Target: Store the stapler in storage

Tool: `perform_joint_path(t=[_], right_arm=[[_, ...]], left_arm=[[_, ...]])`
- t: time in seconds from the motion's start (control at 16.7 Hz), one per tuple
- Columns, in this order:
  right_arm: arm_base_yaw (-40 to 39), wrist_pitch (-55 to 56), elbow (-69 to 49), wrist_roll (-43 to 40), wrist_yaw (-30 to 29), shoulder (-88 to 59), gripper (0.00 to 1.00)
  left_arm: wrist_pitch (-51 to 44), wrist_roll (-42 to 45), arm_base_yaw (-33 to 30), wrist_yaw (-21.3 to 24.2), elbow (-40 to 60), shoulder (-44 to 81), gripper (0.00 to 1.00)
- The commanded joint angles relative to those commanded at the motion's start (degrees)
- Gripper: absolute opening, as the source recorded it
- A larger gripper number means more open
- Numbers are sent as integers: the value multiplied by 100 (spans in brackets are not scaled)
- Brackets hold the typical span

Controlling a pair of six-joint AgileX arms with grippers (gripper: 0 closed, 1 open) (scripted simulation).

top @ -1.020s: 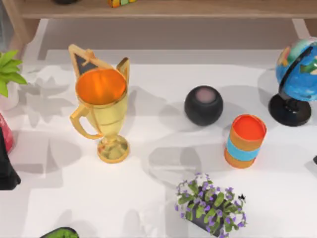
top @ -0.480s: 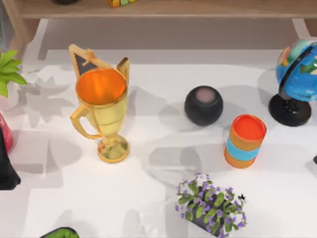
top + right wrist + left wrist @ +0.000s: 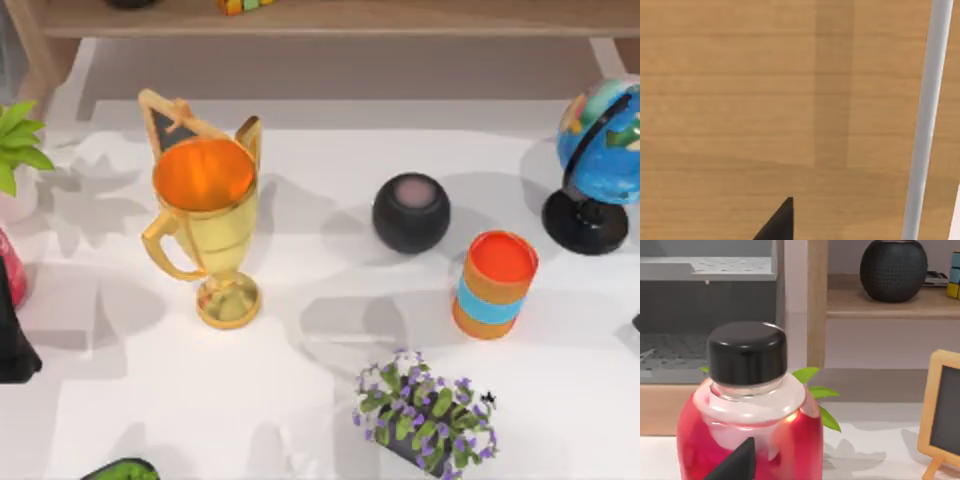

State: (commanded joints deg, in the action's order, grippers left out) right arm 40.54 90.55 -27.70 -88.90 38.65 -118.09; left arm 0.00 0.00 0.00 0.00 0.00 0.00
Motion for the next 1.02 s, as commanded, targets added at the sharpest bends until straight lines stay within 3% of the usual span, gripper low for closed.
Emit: perform_joint_path(t=[1.02], right_arm=[[244,242,330,2,268,79,100]], left_arm=[[0,0,0,0,0,0,100]])
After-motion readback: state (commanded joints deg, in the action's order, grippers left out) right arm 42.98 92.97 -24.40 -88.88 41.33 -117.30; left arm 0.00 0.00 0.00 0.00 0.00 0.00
